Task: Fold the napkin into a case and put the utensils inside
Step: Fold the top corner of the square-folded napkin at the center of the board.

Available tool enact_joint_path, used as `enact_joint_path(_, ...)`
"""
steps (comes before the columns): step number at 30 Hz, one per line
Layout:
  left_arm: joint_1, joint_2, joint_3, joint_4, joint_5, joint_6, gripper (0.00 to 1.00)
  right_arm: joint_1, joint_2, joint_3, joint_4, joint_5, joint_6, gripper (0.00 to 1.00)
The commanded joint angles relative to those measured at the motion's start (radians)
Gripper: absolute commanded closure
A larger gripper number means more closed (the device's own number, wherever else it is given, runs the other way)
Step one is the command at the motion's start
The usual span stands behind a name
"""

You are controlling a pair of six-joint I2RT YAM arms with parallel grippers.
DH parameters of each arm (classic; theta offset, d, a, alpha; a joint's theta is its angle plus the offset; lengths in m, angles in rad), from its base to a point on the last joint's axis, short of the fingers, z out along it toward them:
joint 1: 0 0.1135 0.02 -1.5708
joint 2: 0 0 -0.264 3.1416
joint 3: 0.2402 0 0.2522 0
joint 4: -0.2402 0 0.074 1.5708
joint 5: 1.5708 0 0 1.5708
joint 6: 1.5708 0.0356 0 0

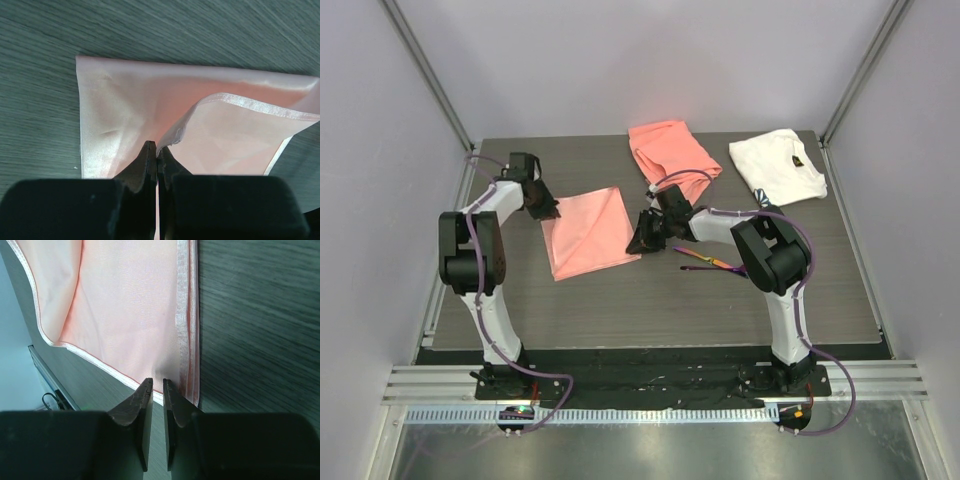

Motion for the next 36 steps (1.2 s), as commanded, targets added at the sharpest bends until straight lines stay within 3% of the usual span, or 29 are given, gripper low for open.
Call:
enact_joint_path(1,0.004,0.010,0.038,-0.021,-0.011,0.023,0.98,-0.001,0.017,-0.020,-0.017,0.050,-0.021,0.79)
enact_joint_path(24,0.040,0.041,0.042,-0.068,-0.019,-0.011,0.97,0.001,0.014,-0.015,-0.016,0.040,-0.026,0.80)
enact_joint_path(30,0.039,0.059,0.050,-0.071,-0.001,-0.022,0.98,0.001,0.006,0.058,-0.028,0.051,-0.020,0.78)
enact_joint_path(36,0.039,0.068,0.056,-0.076,-0.008,-0.023,0.97,0.010,0.098,0.248,0.004,0.056,-0.015,0.68)
